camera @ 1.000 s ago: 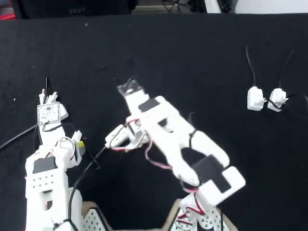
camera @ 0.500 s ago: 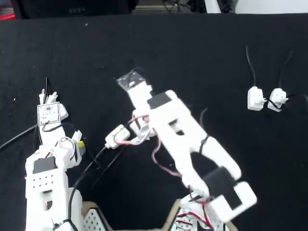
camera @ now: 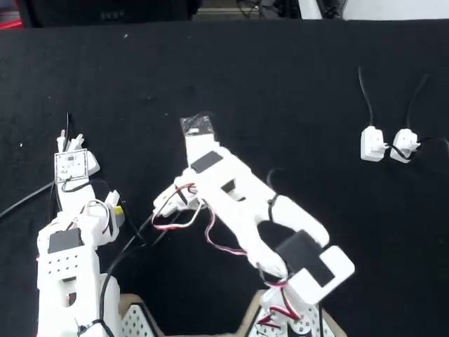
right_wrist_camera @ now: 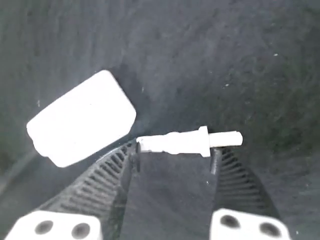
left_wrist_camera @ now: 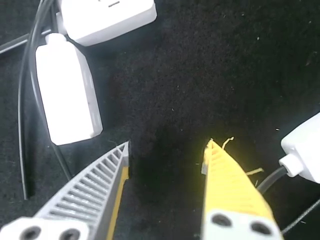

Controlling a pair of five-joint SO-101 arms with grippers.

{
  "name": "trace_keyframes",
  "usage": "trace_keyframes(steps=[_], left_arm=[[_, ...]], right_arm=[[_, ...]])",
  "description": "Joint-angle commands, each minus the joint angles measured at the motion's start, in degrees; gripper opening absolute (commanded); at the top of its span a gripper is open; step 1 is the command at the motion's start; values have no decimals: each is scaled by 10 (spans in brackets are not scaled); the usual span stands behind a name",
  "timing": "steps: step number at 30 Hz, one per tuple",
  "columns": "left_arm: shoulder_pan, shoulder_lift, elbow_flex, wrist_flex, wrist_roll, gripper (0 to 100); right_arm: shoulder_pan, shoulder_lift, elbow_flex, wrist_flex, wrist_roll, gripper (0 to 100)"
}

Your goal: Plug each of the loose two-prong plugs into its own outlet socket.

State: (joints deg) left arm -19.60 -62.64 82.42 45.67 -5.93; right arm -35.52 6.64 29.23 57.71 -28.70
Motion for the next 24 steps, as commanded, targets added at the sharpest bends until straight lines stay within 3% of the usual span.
trace_keyframes(steps=[1, 10, 21, 24], left_arm=[[-4, -7, -16, -5, -2, 238], [-4, -7, -16, -6, -2, 238], [-4, -7, -16, -6, -2, 238], [-4, -7, -16, -6, -2, 238]], right_arm=[[35, 30, -40, -11, -14, 215], [84, 65, -107, 84, -11, 162], [116, 65, -121, 92, -8, 162], [126, 63, -123, 120, 75, 162]])
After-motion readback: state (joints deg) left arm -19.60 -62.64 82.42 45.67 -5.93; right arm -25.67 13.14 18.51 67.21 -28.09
